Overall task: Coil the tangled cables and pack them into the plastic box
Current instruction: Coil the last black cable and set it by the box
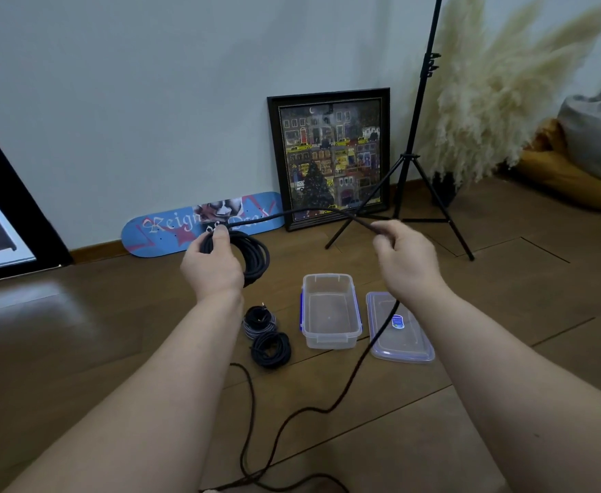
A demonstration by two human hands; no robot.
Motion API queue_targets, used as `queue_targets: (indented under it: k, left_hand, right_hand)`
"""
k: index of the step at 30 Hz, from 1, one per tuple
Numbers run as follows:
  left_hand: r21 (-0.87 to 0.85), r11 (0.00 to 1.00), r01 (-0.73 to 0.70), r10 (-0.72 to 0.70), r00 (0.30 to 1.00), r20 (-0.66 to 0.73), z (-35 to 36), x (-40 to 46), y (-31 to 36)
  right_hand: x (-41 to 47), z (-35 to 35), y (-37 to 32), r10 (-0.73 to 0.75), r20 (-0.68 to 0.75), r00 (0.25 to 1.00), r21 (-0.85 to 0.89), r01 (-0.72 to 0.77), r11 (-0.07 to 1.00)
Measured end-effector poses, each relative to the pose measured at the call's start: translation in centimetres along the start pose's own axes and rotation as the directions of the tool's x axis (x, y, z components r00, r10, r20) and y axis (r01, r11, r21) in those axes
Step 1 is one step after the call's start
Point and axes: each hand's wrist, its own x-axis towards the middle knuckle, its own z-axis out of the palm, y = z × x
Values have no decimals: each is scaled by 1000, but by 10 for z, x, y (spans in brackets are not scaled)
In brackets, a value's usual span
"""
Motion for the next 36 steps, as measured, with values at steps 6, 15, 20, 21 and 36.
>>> queue_targets:
  k: [6,15,20,21,36]
  left_hand:
    - [52,998,-36,35,999,19,-6,4,-1]
    - [95,984,-153,109,926,361,2,-16,6]
    - [-19,1000,-23,30,783,621,15,-45,13]
    - [-28,999,17,6,761,649,17,-49,12]
    - [-84,935,346,-171,642,747,14,-61,21]
  right_hand:
    - [-4,-11,-11,-107,38,994,-308,113,944]
    - [-21,-32,-59,-197,646,737,187,97,977]
    - [-11,-1,-43,-180,366,913,334,52,941]
    - [-10,5,-39,-166,312,935,338,54,940]
    - [-10,19,-28,-166,-48,985,249,173,953]
